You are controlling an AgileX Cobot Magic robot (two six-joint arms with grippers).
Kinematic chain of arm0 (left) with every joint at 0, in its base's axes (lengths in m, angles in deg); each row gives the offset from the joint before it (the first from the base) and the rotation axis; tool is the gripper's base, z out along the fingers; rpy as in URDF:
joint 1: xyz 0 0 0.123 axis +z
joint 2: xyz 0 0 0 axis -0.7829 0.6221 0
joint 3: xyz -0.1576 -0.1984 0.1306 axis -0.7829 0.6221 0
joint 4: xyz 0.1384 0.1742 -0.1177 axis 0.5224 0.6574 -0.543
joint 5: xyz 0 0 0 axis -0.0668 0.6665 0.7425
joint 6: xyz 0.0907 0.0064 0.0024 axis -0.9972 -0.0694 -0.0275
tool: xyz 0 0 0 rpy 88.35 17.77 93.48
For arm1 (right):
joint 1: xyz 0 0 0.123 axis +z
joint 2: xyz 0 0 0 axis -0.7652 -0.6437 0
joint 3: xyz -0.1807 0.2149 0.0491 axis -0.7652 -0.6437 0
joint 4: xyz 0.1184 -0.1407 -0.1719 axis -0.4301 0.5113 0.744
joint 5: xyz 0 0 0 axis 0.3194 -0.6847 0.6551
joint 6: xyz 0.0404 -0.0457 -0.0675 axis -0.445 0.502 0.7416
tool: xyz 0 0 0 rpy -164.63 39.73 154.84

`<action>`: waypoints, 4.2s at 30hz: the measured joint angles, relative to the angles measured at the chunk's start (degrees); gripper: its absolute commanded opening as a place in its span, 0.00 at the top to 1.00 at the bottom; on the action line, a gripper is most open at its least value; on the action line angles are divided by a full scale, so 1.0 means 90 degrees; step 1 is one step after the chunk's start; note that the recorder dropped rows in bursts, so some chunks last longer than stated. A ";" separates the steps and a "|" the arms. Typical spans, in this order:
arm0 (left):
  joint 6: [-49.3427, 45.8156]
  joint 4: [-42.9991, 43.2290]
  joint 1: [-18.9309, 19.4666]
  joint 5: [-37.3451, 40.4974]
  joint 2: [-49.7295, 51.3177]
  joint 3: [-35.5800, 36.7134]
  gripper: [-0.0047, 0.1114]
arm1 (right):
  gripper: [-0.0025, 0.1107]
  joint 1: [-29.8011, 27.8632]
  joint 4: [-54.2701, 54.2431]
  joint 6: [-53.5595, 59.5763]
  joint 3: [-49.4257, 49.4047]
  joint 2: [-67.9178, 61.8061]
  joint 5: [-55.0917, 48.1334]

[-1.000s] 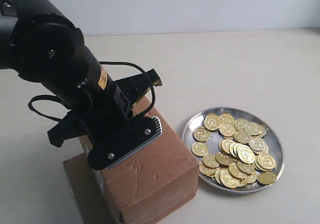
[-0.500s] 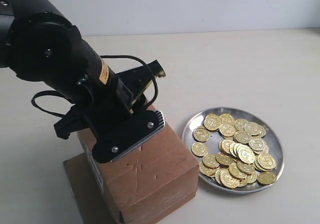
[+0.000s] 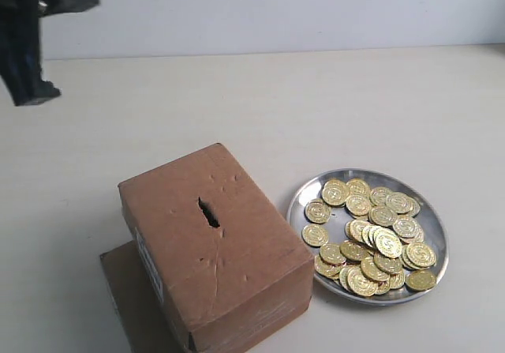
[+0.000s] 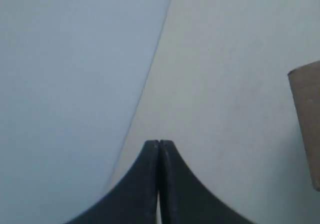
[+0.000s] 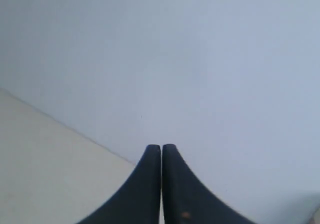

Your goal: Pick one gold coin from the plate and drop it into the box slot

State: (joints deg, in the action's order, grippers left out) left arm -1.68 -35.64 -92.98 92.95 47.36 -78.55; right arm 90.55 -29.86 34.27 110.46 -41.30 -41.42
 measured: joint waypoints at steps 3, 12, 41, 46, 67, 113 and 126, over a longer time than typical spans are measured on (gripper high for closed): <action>0.0509 -0.0476 0.0455 0.0123 -0.0673 0.0393 0.96 | 0.98 0.0000 0.0312 -0.0666 -0.0424 0.0031 0.0261; 0.1266 -0.1277 0.0802 0.0110 -0.3173 0.2666 0.96 | 0.98 0.0000 0.1713 -0.4005 -0.2870 0.1202 0.0879; 0.4856 -0.2667 0.0860 -0.2946 -0.5735 0.6255 0.96 | 0.98 -0.0011 0.1479 -0.7846 -0.6586 0.4792 0.2065; 0.4856 -0.2667 0.0860 -0.2994 -0.5735 0.6255 0.96 | 0.98 -0.0011 0.1388 -0.7950 -0.6586 0.4792 0.2105; 0.4880 -0.2667 0.4021 -0.3009 -0.7386 0.6255 0.96 | 0.98 -0.4128 0.1388 -0.7962 -0.6586 0.4792 0.2111; 0.4718 -0.1847 0.4091 -0.2054 -0.7386 0.6686 0.96 | 0.98 -0.4337 0.4124 -0.9680 -0.6586 0.4682 0.4109; 0.4718 -0.1821 0.4091 -0.2044 -0.7386 0.6686 0.96 | 0.98 -0.4337 0.3309 -0.9695 -0.6586 0.4790 0.3990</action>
State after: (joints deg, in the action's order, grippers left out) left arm 40.78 -52.03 -56.16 74.55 -19.11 -18.37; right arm 51.51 -0.08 -52.98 51.19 1.81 -5.51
